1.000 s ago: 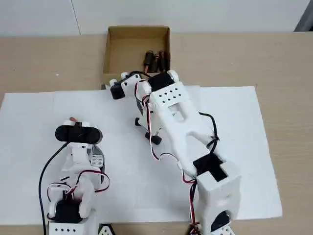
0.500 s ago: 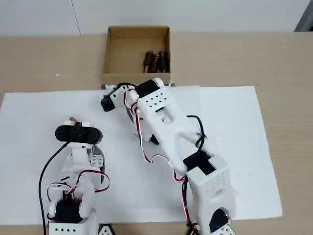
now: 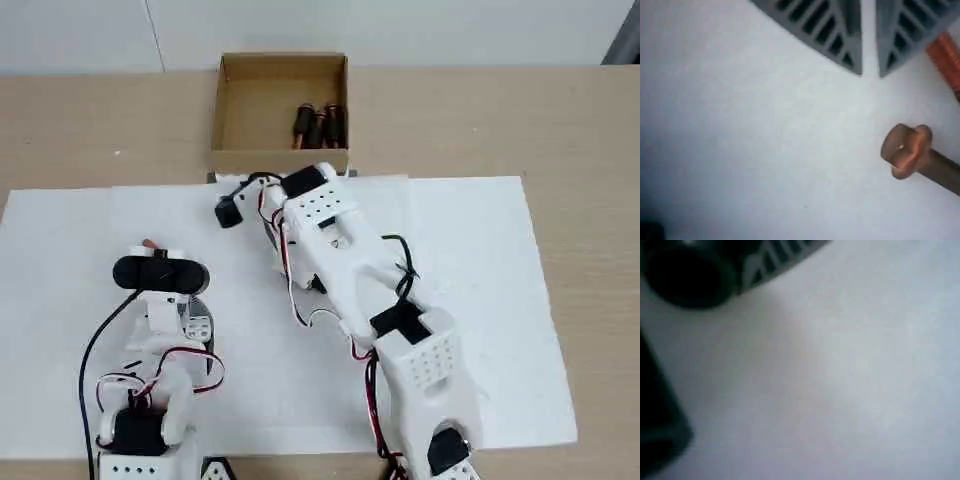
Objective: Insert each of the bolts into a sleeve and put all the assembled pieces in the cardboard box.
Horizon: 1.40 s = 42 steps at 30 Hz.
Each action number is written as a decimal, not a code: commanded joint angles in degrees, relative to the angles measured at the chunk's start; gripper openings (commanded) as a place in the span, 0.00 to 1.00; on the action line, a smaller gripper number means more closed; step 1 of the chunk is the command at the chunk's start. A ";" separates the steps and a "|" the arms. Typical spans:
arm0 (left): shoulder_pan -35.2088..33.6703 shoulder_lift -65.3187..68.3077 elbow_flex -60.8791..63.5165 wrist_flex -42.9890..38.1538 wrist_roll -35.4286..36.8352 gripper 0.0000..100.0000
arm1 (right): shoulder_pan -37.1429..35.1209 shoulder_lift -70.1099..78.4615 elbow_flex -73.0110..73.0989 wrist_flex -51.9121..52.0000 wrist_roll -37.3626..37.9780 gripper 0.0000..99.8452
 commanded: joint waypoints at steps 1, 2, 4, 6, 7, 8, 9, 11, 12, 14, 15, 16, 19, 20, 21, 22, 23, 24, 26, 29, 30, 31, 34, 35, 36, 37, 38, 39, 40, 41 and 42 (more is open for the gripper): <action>-0.44 -0.62 -0.13 0.18 -0.18 0.01 | 0.66 2.42 0.70 -0.84 0.09 0.02; -0.44 -0.62 -0.13 0.18 -0.18 0.01 | 0.75 1.98 0.53 -0.84 0.09 0.02; -0.44 -0.62 -0.13 0.18 -0.18 0.01 | 0.84 -0.22 0.53 -0.84 0.09 0.01; -0.44 -0.62 -0.13 0.18 -0.18 0.01 | 0.92 -3.30 0.53 -0.75 0.09 0.01; -0.44 -0.62 -0.13 0.18 -0.18 0.01 | 1.01 -5.14 0.53 -0.48 -0.18 0.01; -0.44 -0.62 -0.13 0.18 -0.18 0.01 | 1.01 -7.08 0.53 -0.31 -0.88 0.01; -0.44 -0.62 -0.13 0.18 -0.18 0.01 | 1.36 -9.19 0.53 -0.13 -1.85 0.01; -0.44 -0.62 -0.13 0.18 -0.18 0.01 | 2.24 -13.41 0.53 1.01 -3.78 0.01; -0.44 -0.62 -0.13 0.18 -0.26 0.01 | 2.51 -15.52 0.53 1.71 -4.40 0.01; -0.44 -0.62 -0.13 0.18 -0.26 0.01 | 3.91 -19.56 0.62 4.35 -4.84 0.01; -0.44 -0.62 -0.13 0.18 -0.26 0.01 | 4.53 -21.41 0.62 5.49 -5.27 0.01; -0.44 -0.62 -0.13 0.18 -0.26 0.01 | 5.41 -23.08 0.62 6.29 -6.07 0.01; -0.44 -0.62 -0.13 0.18 -0.26 0.01 | 8.31 -27.82 0.62 7.87 -11.96 0.01; -0.44 -0.62 -0.13 0.18 -0.26 0.01 | 9.54 -29.32 0.79 7.87 -14.77 0.01; -0.44 -0.62 -0.13 0.18 -0.26 0.01 | 10.68 -30.99 0.88 7.96 -17.67 0.01; -0.44 -0.62 -0.13 0.09 -0.26 0.01 | 11.82 -32.66 0.88 8.31 -20.13 0.01; -0.44 -0.62 -0.40 -0.09 -0.26 0.01 | 13.05 -34.51 0.88 8.48 -22.24 0.01; -0.44 -0.62 -0.57 -0.53 -0.26 0.01 | 14.20 -36.35 0.97 8.66 -23.91 0.01; -0.53 -0.62 -2.33 -1.93 -0.26 0.01 | 15.87 -40.13 1.93 8.66 -26.37 0.01; -0.53 -0.44 -6.37 -4.31 -0.35 0.01 | 16.75 -47.25 6.42 8.66 -28.84 0.00; -0.44 -0.35 -7.43 -4.57 -0.44 0.01 | 16.84 -49.63 8.44 8.66 -29.71 0.00; -0.35 -0.26 -8.48 -4.66 -0.44 0.01 | 16.84 -52.18 10.90 8.48 -30.42 0.00; -0.44 -0.26 -11.30 -4.31 -0.44 0.01 | 16.84 -58.95 18.81 8.22 -32.00 0.00; -0.44 -0.26 -12.00 -4.22 -0.53 0.01 | 16.92 -61.14 21.45 8.13 -32.00 0.00; -0.44 -0.26 -12.70 -3.96 -0.88 0.01 | 17.01 -63.25 24.18 8.04 -32.09 0.00; -0.44 -0.18 -13.32 -3.34 -2.02 0.01 | 17.54 -65.01 26.73 7.96 -32.09 0.00; -0.44 -0.18 -13.58 -2.99 -2.90 0.01 | 18.59 -66.68 29.19 7.43 -32.09 0.00; -0.44 -0.18 -13.85 -2.90 -3.43 0.01 | 19.82 -68.35 31.82 6.64 -32.09 0.00; -0.53 -0.18 -14.37 -2.55 -3.69 0.01 | 21.49 -70.02 34.29 5.67 -32.09 0.00; -0.53 -0.18 -15.25 -1.85 -3.69 0.01 | 22.99 -71.52 36.22 4.88 -32.00 0.00; -0.53 -0.18 -16.31 -0.88 -3.69 0.01 | 24.48 -72.92 38.15 4.09 -32.00 0.00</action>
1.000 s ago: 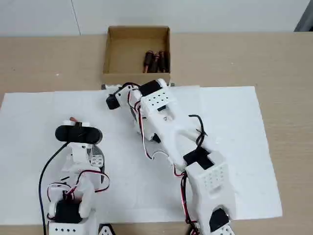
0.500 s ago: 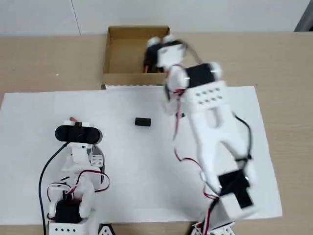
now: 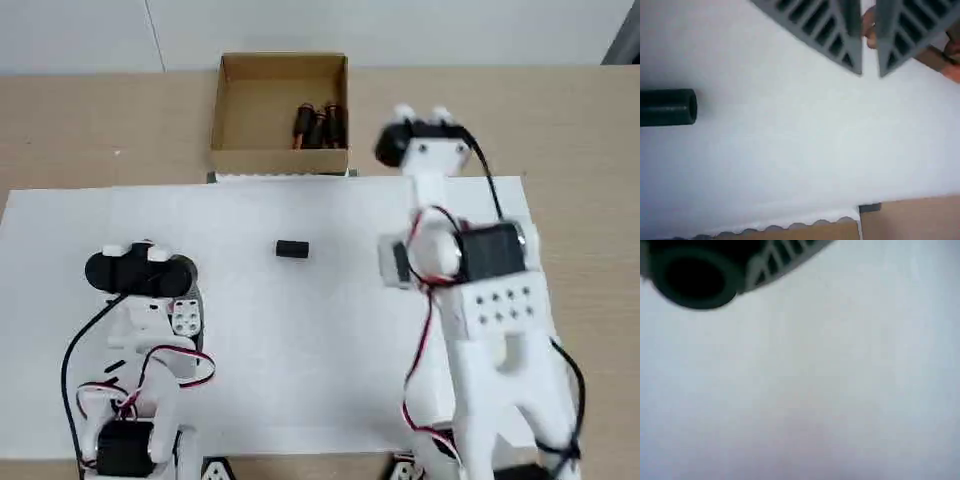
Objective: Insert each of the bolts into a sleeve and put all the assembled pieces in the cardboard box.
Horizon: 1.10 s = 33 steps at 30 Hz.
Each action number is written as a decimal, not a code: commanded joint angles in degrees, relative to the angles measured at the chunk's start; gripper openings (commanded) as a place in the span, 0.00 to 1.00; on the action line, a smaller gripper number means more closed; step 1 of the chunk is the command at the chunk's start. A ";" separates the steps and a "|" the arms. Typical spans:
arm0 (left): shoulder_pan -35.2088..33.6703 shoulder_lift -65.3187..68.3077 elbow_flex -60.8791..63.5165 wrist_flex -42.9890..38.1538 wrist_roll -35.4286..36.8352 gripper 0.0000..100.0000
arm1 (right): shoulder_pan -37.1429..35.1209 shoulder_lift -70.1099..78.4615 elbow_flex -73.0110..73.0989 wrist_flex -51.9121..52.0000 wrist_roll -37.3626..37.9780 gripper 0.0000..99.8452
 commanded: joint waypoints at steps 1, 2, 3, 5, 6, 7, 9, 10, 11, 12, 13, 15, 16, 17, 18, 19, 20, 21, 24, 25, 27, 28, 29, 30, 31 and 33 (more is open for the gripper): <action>-0.53 0.00 -4.97 2.46 -0.79 0.01 | 5.05 -6.73 5.63 -3.12 -0.35 0.00; -0.53 0.70 -5.76 3.16 -0.79 0.01 | 6.20 -7.96 7.03 -3.56 -0.26 0.00; -0.53 1.93 -6.64 3.96 -0.79 0.01 | 7.25 -9.19 8.35 -4.00 -0.26 0.00; -1.49 5.36 -9.36 5.27 -0.53 0.01 | 8.92 -11.12 10.46 -4.70 -0.18 0.00; -2.20 7.47 -11.30 5.45 -0.44 0.01 | 9.54 -11.91 11.25 -5.05 -0.18 0.00; -2.81 9.76 -13.14 5.54 -0.44 0.01 | 9.98 -12.53 12.13 -5.49 -0.18 0.00; -4.04 15.03 -17.54 5.63 -0.44 0.01 | 10.33 -13.76 13.71 -6.02 -0.18 0.00; -4.57 17.76 -19.65 6.15 -0.44 0.01 | 10.33 -14.29 14.51 -6.29 -0.18 0.00; -4.75 20.48 -22.20 7.30 -0.44 0.01 | 10.33 -14.64 15.12 -6.29 -0.35 0.00; -4.92 23.21 -24.66 8.70 -0.44 0.01 | 10.33 -14.90 15.56 -6.29 -0.44 0.00; -4.92 26.11 -27.03 10.29 -0.44 0.01 | 10.33 -15.16 16.09 -6.55 -0.44 0.00; -5.36 31.65 -31.43 13.36 -0.44 0.01 | 10.33 -15.60 16.70 -6.64 -0.53 0.00; -6.07 34.37 -33.54 14.68 -0.35 0.01 | 10.33 -15.78 16.79 -6.64 -0.53 0.00; -6.95 37.19 -35.65 15.82 -0.09 0.01 | 10.33 -15.87 16.79 -6.64 -0.53 0.00; -8.00 40.00 -37.85 16.79 0.53 0.01 | 10.33 -15.87 16.79 -6.64 -0.53 0.00; -9.14 42.90 -40.31 17.67 0.88 0.01 | 10.33 -15.87 16.79 -6.64 -0.53 0.00; -10.29 45.80 -42.42 18.64 1.05 0.01 | 10.33 -15.87 16.79 -6.64 -0.62 0.00; -11.34 48.79 -44.62 19.52 1.23 0.01 | 10.33 -15.87 16.79 -6.64 -0.62 0.00; -13.45 57.41 -49.80 22.33 2.29 0.01 | 10.33 -15.87 16.79 -6.90 -0.62 0.00; -13.98 60.04 -51.30 23.12 3.69 0.01 | 10.33 -15.87 16.79 -7.34 -0.62 0.00; -14.24 65.05 -53.76 24.88 5.80 0.01 | 10.33 -15.87 16.79 -7.43 -0.62 0.00; -14.24 67.52 -54.64 25.49 6.51 0.01 | 10.33 -15.87 16.79 -7.52 -0.62 0.00; -14.07 69.89 -55.16 25.76 7.21 0.01 | 10.33 -15.87 16.79 -7.69 -0.62 0.00; -14.07 72.18 -55.43 25.76 8.09 0.01 | 10.33 -15.87 16.88 -7.87 -0.62 0.00; -13.98 74.46 -55.60 25.58 9.32 0.01 | 10.33 -15.87 17.05 -7.87 -0.62 0.00; -13.89 78.51 -55.78 24.62 10.11 0.01 | 10.33 -15.87 17.05 -7.78 -0.62 0.00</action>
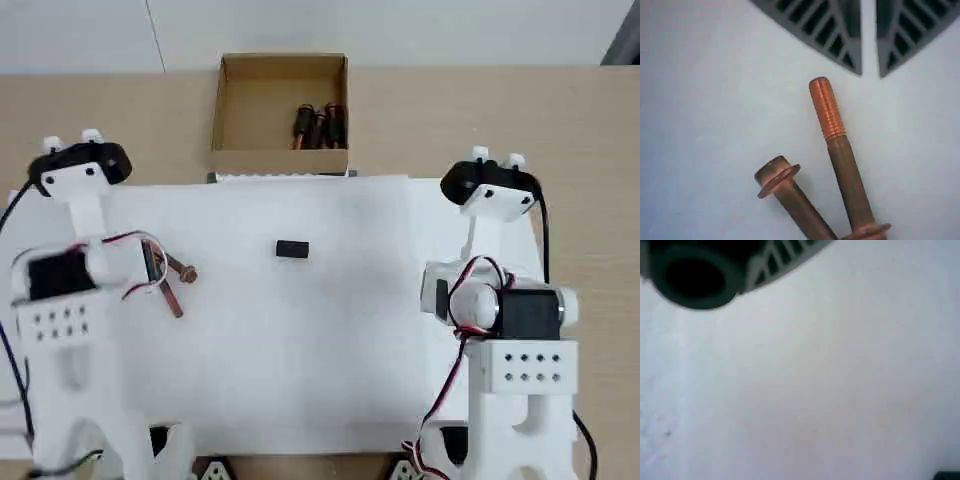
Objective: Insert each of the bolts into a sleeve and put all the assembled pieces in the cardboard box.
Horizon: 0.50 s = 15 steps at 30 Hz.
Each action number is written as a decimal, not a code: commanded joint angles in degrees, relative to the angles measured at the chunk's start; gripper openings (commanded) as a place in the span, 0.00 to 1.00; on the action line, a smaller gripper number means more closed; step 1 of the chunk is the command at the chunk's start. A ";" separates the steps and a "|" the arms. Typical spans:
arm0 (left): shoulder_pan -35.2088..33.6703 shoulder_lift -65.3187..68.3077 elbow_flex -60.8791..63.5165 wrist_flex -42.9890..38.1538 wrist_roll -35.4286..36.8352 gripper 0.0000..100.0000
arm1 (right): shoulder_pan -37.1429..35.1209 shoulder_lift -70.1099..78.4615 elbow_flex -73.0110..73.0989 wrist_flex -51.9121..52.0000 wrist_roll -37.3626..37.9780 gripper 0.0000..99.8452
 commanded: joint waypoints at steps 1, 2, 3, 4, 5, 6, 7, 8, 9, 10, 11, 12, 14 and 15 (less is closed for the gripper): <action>-0.09 6.33 -2.51 -1.76 1.49 0.01 | 0.57 -1.36 -0.44 -1.10 -0.62 0.00; -0.09 8.00 -2.51 -2.73 1.67 0.01 | 0.57 -1.36 -0.44 -1.10 -0.62 0.00; -0.09 9.76 -2.51 -3.43 1.76 0.01 | 0.57 -1.36 -0.44 -1.10 -0.62 0.00; -0.09 11.16 -2.51 -4.04 1.76 0.01 | 0.48 -1.36 -0.44 -1.10 -0.70 0.00; -0.09 12.40 -2.51 -4.75 1.76 0.01 | 0.40 -1.36 -0.44 -1.19 -0.70 0.00; -0.09 13.45 -2.51 -5.80 1.76 0.01 | 0.40 -1.36 -0.44 -1.19 -0.70 0.00; -0.09 14.24 -2.51 -6.95 1.76 0.01 | 0.31 -1.27 -0.44 -1.19 -0.70 0.00; -0.09 14.86 -2.51 -7.91 1.76 0.01 | 0.31 -1.19 -0.44 -1.19 -0.70 0.00; -0.09 15.47 -2.51 -8.70 1.76 0.01 | 0.31 -1.01 -0.44 -1.19 -0.70 0.00; -0.09 16.00 -2.51 -9.41 1.76 0.01 | 0.31 -1.01 -0.35 -1.19 -0.70 0.00; 0.00 16.53 -2.51 -10.02 1.76 0.01 | 0.31 -1.01 -0.35 -1.63 -0.70 0.00; 0.00 17.14 -2.51 -10.73 1.76 0.01 | 0.48 -1.01 -0.18 -2.15 -0.70 0.00; 0.00 18.46 -2.51 -11.52 1.76 0.01 | 0.48 -1.10 1.41 -4.18 -0.70 0.00; 0.00 19.25 -2.51 -11.69 1.76 0.01 | 0.40 -1.19 2.64 -5.41 -0.70 0.00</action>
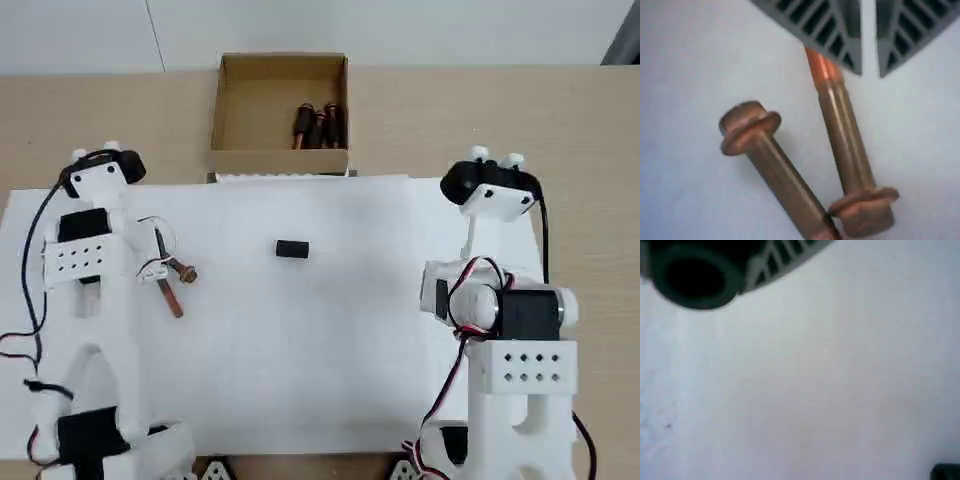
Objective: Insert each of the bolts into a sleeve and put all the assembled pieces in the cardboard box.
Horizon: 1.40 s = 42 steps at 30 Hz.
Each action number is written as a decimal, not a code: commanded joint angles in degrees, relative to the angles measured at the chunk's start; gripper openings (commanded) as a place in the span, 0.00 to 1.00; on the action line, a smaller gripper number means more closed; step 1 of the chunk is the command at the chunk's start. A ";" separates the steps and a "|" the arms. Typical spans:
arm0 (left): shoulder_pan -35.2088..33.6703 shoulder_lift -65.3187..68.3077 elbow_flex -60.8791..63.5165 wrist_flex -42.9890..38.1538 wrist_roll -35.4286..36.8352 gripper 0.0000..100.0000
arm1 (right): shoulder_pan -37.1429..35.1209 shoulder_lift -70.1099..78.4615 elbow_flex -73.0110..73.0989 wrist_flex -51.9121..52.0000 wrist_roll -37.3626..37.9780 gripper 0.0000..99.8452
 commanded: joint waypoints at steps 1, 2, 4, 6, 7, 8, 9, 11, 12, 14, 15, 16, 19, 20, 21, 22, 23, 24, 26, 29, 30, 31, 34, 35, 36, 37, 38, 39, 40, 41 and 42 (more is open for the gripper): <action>0.00 1.58 -2.42 -1.49 0.09 0.01 | 0.22 -1.10 2.73 -4.79 -0.70 0.00; 0.26 2.37 -2.42 -1.49 0.09 0.01 | 0.22 -1.19 4.13 -6.29 -0.62 0.00; 0.62 3.43 -2.42 -1.41 0.18 0.01 | 0.13 -1.19 5.71 -8.04 -0.62 0.00; 1.05 4.31 -2.51 -1.49 1.49 0.01 | 0.13 -1.19 5.80 -8.48 -0.62 0.00; 1.23 4.66 -2.51 -1.49 2.20 0.01 | 0.13 -1.19 5.80 -8.75 -0.62 0.00; 1.49 5.01 -2.51 -1.58 2.64 0.01 | 0.13 -1.19 5.80 -8.84 -0.62 0.00; 1.76 5.01 -2.51 -1.67 2.90 0.01 | 0.13 -1.19 5.80 -8.84 -0.62 0.00; 2.02 5.01 -2.42 -2.90 2.99 0.01 | 0.13 -1.19 5.80 -8.84 -0.62 0.00; 2.11 4.92 -2.42 -3.43 3.08 0.01 | 0.13 -1.19 5.80 -8.84 -0.53 0.00; 2.11 4.92 -2.42 -4.04 3.08 0.01 | 0.13 -1.19 5.80 -8.66 -0.35 0.00; 2.11 4.92 -2.42 -4.22 3.08 0.02 | 0.13 -1.19 5.80 -8.66 -0.35 0.00; 2.11 4.92 -2.42 -4.31 3.08 0.04 | 0.13 -1.19 5.80 -8.57 -0.35 0.00; 2.11 4.92 -2.42 -4.13 4.31 0.10 | 0.13 -1.19 5.80 -8.57 -0.35 0.00; 2.11 4.92 -2.42 -4.13 4.66 0.12 | 0.13 -1.19 5.80 -8.57 -0.35 0.00; 2.11 4.92 -2.42 -4.22 4.66 0.13 | 0.13 -1.19 5.80 -8.57 -0.35 0.00; 2.11 4.92 -2.42 -4.31 4.66 0.13 | 0.13 -1.19 5.80 -8.57 -0.35 0.00; 2.02 4.92 -2.42 -4.40 4.66 0.13 | 0.13 -1.19 5.80 -8.48 -0.35 0.00; 1.93 5.01 -2.42 -4.40 4.66 0.13 | 0.13 -1.19 5.80 -8.40 -0.35 0.00; 1.76 5.01 -2.15 -5.27 4.48 0.13 | 0.13 -1.19 5.80 -8.40 -0.26 0.00; 1.67 5.01 -2.07 -6.42 4.40 0.13 | 0.13 -1.19 5.80 -8.31 -0.26 0.00; 1.76 5.01 -2.07 -6.95 4.40 0.13 | 0.13 -1.19 5.80 -8.31 -0.26 0.00; 1.76 5.01 -2.07 -7.38 4.40 0.13 | 0.13 -1.19 5.80 -8.31 -0.26 0.00; 1.76 5.10 -2.07 -8.00 4.40 0.13 | 0.13 -1.19 5.80 -8.31 -0.35 0.00; 1.76 5.10 -1.98 -7.91 4.40 0.13 | 0.13 -1.19 5.80 -8.31 -0.35 0.00; 1.76 5.10 -1.80 -7.82 4.40 0.13 | 0.13 -1.19 5.89 -8.31 -0.35 0.00; 1.67 5.10 -1.19 -7.91 4.31 0.13 | 0.13 -1.19 5.89 -8.31 -0.35 0.00; 1.67 5.10 -0.66 -7.91 4.31 0.13 | 0.13 -1.19 5.89 -8.31 -0.35 0.00; 1.67 5.10 -0.13 -8.00 4.31 0.13 | 0.13 -1.19 5.89 -8.31 -0.35 0.00; 1.67 5.10 0.48 -8.00 4.31 0.13 | 0.13 -1.19 5.89 -8.31 -0.35 0.00; 1.67 5.10 0.92 -8.00 4.40 0.13 | 0.13 -1.19 5.89 -8.31 -0.44 0.00; 1.67 5.10 1.19 -8.35 4.40 0.13 | 0.13 -1.19 5.89 -8.31 -0.44 0.00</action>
